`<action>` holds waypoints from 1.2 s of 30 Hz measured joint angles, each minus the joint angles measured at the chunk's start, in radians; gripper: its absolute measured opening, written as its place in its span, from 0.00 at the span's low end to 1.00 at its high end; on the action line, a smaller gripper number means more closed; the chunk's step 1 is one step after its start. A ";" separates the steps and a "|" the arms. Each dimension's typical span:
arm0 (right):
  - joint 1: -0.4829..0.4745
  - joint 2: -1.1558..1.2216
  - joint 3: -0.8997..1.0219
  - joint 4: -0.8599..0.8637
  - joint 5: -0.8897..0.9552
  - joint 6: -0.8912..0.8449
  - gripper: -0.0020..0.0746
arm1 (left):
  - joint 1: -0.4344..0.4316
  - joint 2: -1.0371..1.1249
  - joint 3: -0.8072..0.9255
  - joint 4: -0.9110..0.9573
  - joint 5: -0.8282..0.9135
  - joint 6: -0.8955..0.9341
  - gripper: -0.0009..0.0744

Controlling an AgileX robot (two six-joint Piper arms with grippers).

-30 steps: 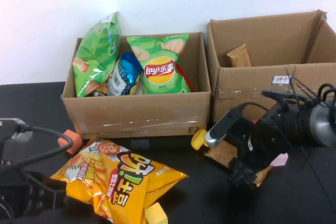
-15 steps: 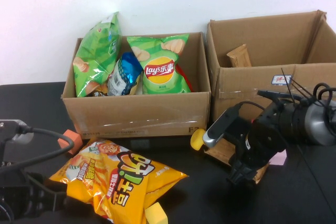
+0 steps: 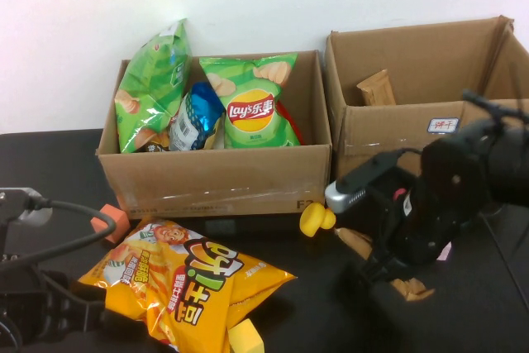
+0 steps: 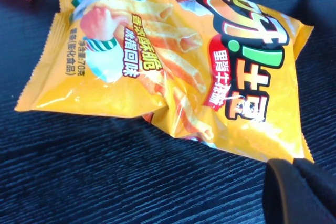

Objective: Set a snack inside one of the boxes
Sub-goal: Pick up the biscuit, then place the biscuit in the biscuit box

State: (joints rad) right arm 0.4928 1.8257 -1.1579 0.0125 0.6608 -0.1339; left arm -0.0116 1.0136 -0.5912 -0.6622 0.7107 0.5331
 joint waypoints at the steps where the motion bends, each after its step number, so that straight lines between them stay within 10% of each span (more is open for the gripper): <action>1: 0.002 -0.020 0.000 0.019 0.015 -0.017 0.17 | 0.000 0.000 0.000 0.000 0.000 0.000 0.01; 14: 0.005 -0.458 0.000 -0.252 -0.088 -0.004 0.17 | 0.000 0.000 0.000 -0.017 0.014 0.000 0.01; 26: -0.283 -0.149 -0.112 -0.829 -0.610 1.038 0.18 | 0.000 0.000 0.000 -0.025 -0.014 -0.069 0.01; 32: -0.334 0.041 -0.208 -0.865 -0.646 1.307 0.63 | 0.000 0.000 0.000 -0.024 -0.028 -0.158 0.08; 36: -0.319 0.041 -0.208 -0.930 -0.648 1.329 0.75 | 0.000 0.000 0.000 0.075 -0.049 -0.382 0.31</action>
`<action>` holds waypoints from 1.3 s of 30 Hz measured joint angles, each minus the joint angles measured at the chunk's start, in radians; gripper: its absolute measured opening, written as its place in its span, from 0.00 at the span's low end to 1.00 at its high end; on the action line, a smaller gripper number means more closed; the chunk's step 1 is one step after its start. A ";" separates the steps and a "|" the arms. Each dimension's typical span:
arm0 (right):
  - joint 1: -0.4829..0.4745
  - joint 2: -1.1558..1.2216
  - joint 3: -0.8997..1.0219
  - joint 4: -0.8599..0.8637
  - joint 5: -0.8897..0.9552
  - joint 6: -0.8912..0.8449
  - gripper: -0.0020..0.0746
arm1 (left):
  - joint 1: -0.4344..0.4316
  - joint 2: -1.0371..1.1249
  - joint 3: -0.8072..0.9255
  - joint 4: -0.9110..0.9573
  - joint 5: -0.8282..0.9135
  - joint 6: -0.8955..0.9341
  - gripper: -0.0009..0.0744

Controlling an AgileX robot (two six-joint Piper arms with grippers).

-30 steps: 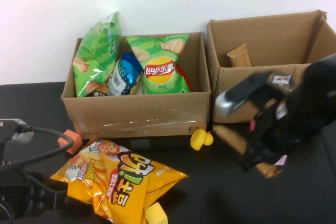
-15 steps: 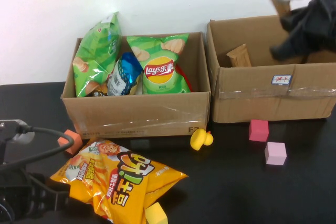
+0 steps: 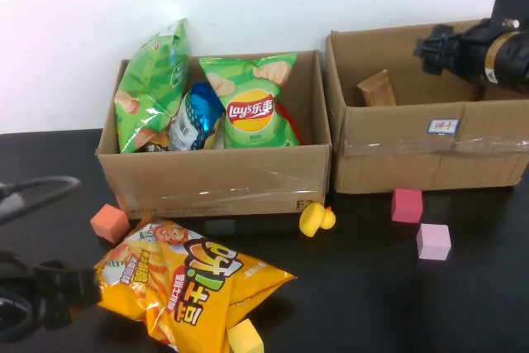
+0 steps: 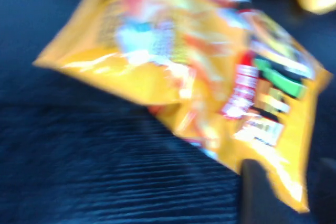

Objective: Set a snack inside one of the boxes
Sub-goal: Place the biscuit in the biscuit box, then pick up the potato chip

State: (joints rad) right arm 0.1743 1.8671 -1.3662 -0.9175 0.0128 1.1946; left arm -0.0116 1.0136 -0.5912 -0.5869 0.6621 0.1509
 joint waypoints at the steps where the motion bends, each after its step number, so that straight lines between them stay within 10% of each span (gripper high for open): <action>1: 0.005 -0.012 0.000 -0.017 0.000 0.002 0.76 | 0.000 0.000 0.000 0.052 -0.012 -0.085 0.38; 7: 0.078 -0.167 0.093 -0.068 0.048 0.004 0.73 | 0.000 0.026 0.000 0.242 -0.102 -0.426 0.74; 21: 0.233 -0.617 0.570 -0.012 0.185 -0.007 0.57 | 0.000 0.457 -0.002 0.165 -0.296 -0.499 0.79; 39: 0.233 -0.818 0.657 0.099 0.384 -0.106 0.51 | -0.002 0.617 -0.009 -0.868 -0.469 0.390 0.79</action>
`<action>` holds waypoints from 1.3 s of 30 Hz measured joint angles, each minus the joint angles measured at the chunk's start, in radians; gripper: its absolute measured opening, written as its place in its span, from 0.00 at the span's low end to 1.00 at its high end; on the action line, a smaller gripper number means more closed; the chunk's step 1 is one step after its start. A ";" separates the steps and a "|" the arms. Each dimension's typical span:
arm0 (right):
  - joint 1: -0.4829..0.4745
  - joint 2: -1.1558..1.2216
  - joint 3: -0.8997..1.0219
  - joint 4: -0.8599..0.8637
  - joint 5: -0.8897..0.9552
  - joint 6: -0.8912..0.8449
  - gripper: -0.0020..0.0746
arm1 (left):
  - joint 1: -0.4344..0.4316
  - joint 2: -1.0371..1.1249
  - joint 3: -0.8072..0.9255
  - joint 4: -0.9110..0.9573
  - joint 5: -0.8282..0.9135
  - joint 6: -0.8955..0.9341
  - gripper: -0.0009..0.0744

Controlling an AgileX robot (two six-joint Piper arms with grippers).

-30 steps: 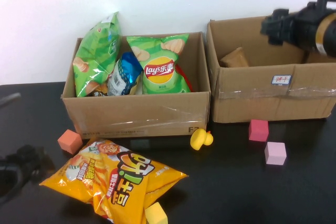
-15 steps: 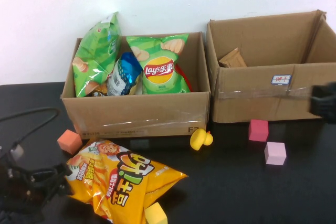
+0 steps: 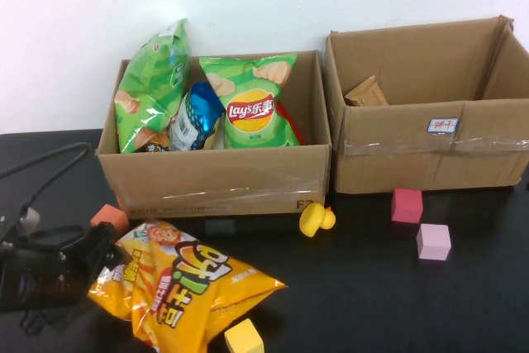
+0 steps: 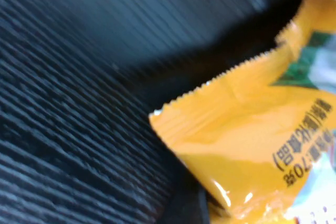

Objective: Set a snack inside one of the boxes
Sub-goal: Pick up the potato chip

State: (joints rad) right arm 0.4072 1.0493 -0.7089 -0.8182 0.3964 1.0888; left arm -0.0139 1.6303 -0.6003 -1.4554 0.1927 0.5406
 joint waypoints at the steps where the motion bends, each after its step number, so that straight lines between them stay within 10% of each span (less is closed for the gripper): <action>1: 0.000 0.000 0.000 0.007 0.000 -0.003 0.51 | 0.000 0.011 0.000 -0.033 -0.007 0.027 0.79; 9: 0.000 0.000 0.000 0.057 0.000 -0.032 0.48 | 0.000 0.160 -0.036 -0.247 0.112 0.269 0.75; 15: 0.000 0.000 0.000 0.076 0.002 -0.043 0.41 | 0.002 0.222 -0.061 -0.289 0.319 0.393 0.41; 39: 0.000 0.000 0.000 0.078 0.035 -0.112 0.32 | 0.000 0.015 -0.183 -0.228 0.766 0.341 0.40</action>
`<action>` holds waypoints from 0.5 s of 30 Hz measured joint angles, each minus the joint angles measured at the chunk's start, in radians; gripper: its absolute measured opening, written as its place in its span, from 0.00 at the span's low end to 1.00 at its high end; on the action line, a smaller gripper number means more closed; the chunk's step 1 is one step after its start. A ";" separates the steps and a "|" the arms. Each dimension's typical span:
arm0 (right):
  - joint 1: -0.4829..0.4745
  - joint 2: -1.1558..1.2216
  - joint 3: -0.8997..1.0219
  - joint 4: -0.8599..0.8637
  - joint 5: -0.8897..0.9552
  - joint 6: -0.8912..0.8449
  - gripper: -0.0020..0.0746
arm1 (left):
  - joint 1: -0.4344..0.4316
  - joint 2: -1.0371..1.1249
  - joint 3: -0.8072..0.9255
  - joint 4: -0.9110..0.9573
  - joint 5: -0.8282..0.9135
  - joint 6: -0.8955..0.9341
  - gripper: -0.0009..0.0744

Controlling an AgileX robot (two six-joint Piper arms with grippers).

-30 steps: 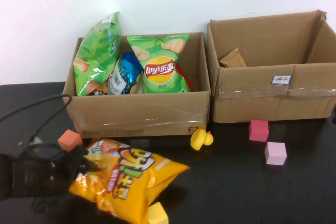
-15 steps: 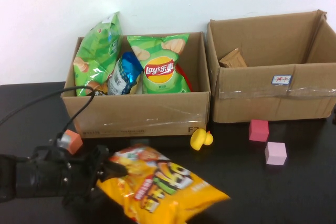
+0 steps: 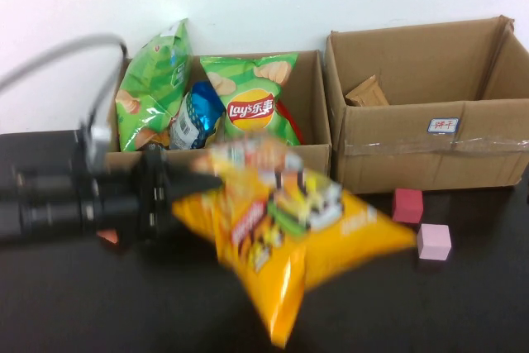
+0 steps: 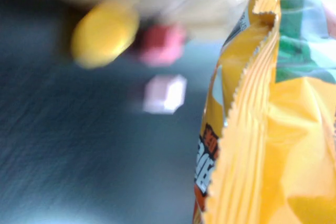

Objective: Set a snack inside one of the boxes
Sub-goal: Pick up the potato chip, then place the potato chip in the potato chip box

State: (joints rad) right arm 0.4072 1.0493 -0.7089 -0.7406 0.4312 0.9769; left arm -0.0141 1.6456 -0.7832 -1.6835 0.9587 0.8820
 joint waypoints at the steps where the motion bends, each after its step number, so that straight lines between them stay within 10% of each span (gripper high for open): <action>1: 0.000 0.000 0.000 0.000 0.000 0.000 0.32 | 0.000 -0.009 -0.048 0.002 -0.007 -0.011 0.40; 15: 0.000 0.000 0.000 0.048 0.002 -0.056 0.31 | -0.069 0.189 -0.728 -0.015 -0.576 -0.066 0.40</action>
State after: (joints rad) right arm 0.4072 1.0493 -0.7089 -0.6928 0.4336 0.9214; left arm -0.0833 1.8351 -1.5108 -1.6987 0.3827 0.8156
